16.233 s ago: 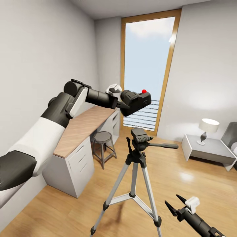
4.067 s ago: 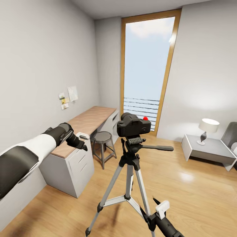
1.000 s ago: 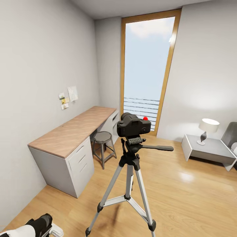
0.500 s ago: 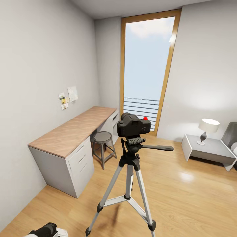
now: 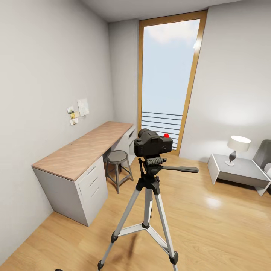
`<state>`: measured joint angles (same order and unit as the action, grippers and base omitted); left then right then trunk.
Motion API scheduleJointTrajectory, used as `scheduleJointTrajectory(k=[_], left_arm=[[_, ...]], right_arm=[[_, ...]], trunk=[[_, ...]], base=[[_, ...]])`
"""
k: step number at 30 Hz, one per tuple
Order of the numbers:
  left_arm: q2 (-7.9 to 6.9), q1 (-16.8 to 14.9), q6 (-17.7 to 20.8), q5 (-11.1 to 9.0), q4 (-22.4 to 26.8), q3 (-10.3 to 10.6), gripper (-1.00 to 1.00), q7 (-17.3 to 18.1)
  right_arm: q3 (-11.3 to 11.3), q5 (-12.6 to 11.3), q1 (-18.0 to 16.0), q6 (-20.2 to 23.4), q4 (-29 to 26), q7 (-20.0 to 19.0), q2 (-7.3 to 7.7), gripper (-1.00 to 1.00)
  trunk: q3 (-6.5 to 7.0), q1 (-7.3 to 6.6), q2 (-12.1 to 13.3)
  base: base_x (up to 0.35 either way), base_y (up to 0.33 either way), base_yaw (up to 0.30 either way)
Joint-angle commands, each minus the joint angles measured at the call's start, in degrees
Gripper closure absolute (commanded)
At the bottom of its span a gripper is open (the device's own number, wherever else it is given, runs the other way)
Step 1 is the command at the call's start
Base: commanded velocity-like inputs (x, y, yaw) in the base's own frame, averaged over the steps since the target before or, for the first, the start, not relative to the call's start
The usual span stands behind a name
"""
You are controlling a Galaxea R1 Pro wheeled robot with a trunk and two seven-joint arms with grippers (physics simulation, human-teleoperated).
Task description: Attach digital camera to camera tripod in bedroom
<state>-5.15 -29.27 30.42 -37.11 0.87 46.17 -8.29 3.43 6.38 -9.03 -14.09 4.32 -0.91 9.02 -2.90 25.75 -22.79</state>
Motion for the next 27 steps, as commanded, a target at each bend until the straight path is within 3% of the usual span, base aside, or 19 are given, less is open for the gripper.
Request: scheduleJointTrajectory(k=[1, 3, 5, 8, 20, 23, 24, 27], left_arm=[[0.0, 0.5, 0.3, -0.6, 0.1, 0.3, -1.0, -0.3], [0.0, 1.6, 0.3, -0.6, 0.1, 0.3, -1.0, -0.3], [0.02, 4.7, 0.2, -0.7, 0.1, 0.3, -1.0, 0.4], [0.02, 7.7, 0.1, -0.7, 0.1, 0.3, -1.0, 4.0], [0.32, 10.7, 0.1, -0.7, 0.1, 0.3, -1.0, 10.5], [0.62, 11.9, 0.1, -0.7, 0.1, 0.3, -1.0, 14.0], [0.99, 12.8, 0.0, -0.7, 0.1, 0.3, -1.0, 18.5], [1.25, 13.3, 0.0, -0.7, 0.1, 0.3, -1.0, 20.5]], right_arm=[[0.4, 0.6, -0.1, -0.4, 0.2, -0.1, 0.03, -1.0], [0.4, 0.5, -0.1, -0.4, 0.2, -0.1, 0.03, -1.0], [0.4, 0.6, -0.1, -0.4, 0.2, -0.1, 0.03, -1.0], [0.4, 0.6, -0.1, -0.4, 0.2, -0.1, 0.03, -1.0], [0.4, 0.6, -0.1, -0.4, 0.2, -0.1, 0.03, -1.0], [0.4, 0.6, -0.1, -0.4, 0.2, -0.1, 0.03, -1.0], [0.4, 0.6, -0.1, -0.4, 0.2, -0.1, 0.03, -1.0], [0.4, 0.6, -0.1, -0.4, 0.2, -0.1, 0.03, -1.0]], trunk=[[-0.13, 0.04, -0.1], [-0.13, 0.04, -0.1], [-0.13, 0.04, -0.1], [-0.13, 0.04, -0.1], [-0.13, 0.04, -0.1], [-0.13, 0.04, -0.1], [-0.13, 0.04, -0.1], [-0.13, 0.04, -0.1]], base=[[0.0, 0.0, 0.0], [0.0, 0.0, 0.0], [0.0, 0.0, 0.0], [0.0, 0.0, 0.0], [0.0, 0.0, 0.0], [0.0, 0.0, 0.0], [0.0, 0.0, 0.0], [0.0, 0.0, 0.0]])
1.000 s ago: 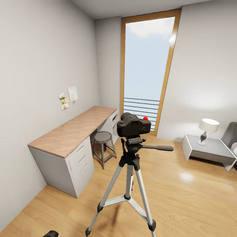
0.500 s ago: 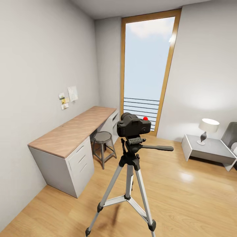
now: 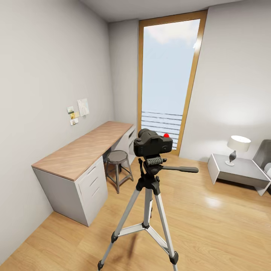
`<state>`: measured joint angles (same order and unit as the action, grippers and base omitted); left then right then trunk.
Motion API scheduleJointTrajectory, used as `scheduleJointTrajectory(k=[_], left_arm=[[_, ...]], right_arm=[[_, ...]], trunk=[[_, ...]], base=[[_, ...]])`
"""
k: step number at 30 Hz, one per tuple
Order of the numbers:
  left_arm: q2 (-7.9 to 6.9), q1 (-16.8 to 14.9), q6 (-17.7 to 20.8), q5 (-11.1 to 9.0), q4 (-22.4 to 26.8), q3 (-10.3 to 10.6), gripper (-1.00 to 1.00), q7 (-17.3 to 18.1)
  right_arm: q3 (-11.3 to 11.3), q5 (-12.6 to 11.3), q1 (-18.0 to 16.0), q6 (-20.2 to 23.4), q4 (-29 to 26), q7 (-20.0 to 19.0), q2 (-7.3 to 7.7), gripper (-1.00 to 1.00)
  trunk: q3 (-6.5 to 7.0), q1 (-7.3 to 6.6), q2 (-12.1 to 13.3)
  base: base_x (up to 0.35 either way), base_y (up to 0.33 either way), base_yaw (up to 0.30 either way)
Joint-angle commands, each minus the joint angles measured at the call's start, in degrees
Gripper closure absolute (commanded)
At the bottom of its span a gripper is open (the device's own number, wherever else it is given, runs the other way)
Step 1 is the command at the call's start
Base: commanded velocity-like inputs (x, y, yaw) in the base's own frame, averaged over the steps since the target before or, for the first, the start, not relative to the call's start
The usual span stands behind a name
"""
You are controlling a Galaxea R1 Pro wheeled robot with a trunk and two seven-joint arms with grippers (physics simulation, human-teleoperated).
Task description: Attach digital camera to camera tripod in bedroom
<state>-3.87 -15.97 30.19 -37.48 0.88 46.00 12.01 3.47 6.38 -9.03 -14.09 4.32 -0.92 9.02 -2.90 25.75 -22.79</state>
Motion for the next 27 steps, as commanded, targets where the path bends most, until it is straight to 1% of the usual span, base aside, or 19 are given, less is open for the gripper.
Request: scheduleJointTrajectory(k=[1, 4, 9, 22, 27], left_arm=[[0.08, 0.1, 0.2, -0.3, 0.1, 0.5, -1.0, 0.6], [0.39, 0.4, 0.2, -0.3, 0.1, 0.5, -1.0, 1.8], [0.48, 0.6, 0.2, -0.3, 0.1, 0.5, -1.0, 2.4], [0.37, 1.6, 0.3, -0.4, 0.1, 0.5, -1.0, 2.5], [0.8, 1.9, 0.3, -0.4, 0.1, 0.5, -1.0, 2.4]], right_arm=[[0.4, 0.6, -0.1, -0.4, 0.2, -0.1, 0.03, -1.0], [0.4, 0.6, -0.1, -0.4, 0.3, -0.1, 0.03, -1.0], [0.4, 0.6, -0.1, -0.4, 0.3, -0.1, 0.03, -1.0], [0.4, 0.6, -0.1, -0.4, 0.3, -0.1, 0.03, -1.0], [0.4, 0.6, -0.1, -0.4, 0.3, -0.1, 0.03, -1.0]], trunk=[[-0.13, 0.04, -0.1], [-0.13, 0.04, -0.1], [-0.13, 0.04, -0.1], [-0.13, 0.04, -0.1], [-0.13, 0.04, -0.1]], base=[[0.0, 0.0, 0.0], [0.0, 0.0, 0.0], [0.0, 0.0, 0.0], [0.0, 0.0, 0.0], [0.0, 0.0, 0.0]])
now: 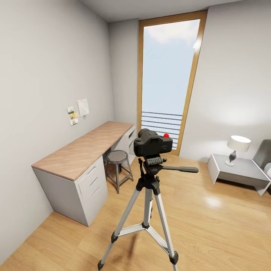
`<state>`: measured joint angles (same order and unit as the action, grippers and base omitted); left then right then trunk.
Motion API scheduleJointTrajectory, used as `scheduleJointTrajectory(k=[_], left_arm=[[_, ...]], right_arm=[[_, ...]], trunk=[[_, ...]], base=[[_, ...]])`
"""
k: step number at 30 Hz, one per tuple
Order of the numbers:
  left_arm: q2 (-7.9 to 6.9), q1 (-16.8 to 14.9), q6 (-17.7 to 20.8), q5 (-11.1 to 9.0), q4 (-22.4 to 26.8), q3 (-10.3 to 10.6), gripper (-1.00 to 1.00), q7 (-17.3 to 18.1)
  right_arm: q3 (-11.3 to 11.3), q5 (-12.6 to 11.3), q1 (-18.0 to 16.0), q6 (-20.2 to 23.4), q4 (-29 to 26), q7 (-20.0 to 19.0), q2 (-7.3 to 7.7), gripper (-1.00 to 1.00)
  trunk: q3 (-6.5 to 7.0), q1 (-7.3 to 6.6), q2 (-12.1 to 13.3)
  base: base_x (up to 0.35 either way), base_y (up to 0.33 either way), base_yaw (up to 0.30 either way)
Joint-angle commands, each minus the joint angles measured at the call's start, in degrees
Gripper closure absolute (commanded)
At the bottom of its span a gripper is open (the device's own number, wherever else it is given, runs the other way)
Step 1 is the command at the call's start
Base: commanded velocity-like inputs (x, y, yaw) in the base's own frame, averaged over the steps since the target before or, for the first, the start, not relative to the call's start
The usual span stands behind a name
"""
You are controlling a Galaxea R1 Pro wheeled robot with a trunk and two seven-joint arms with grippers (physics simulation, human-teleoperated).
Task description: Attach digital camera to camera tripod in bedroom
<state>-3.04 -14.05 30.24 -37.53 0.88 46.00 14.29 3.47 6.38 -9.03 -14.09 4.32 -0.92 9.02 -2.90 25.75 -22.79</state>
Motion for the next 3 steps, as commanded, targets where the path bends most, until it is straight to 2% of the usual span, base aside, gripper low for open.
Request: scheduleJointTrajectory(k=[1, 3], left_arm=[[0.23, 0.0, 0.3, -0.4, 0.1, 0.5, -1.0, 0.1], [0.56, 0.1, 0.3, -0.4, 0.1, 0.5, -1.0, 0.0]], right_arm=[[0.4, 0.6, -0.1, -0.4, 0.2, -0.1, 0.03, -1.0], [0.4, 0.6, -0.1, -0.4, 0.2, -0.1, 0.03, -1.0]], trunk=[[-0.13, 0.04, -0.1], [-0.13, 0.04, -0.1]], base=[[0.0, 0.0, 0.0], [0.0, 0.0, 0.0]])
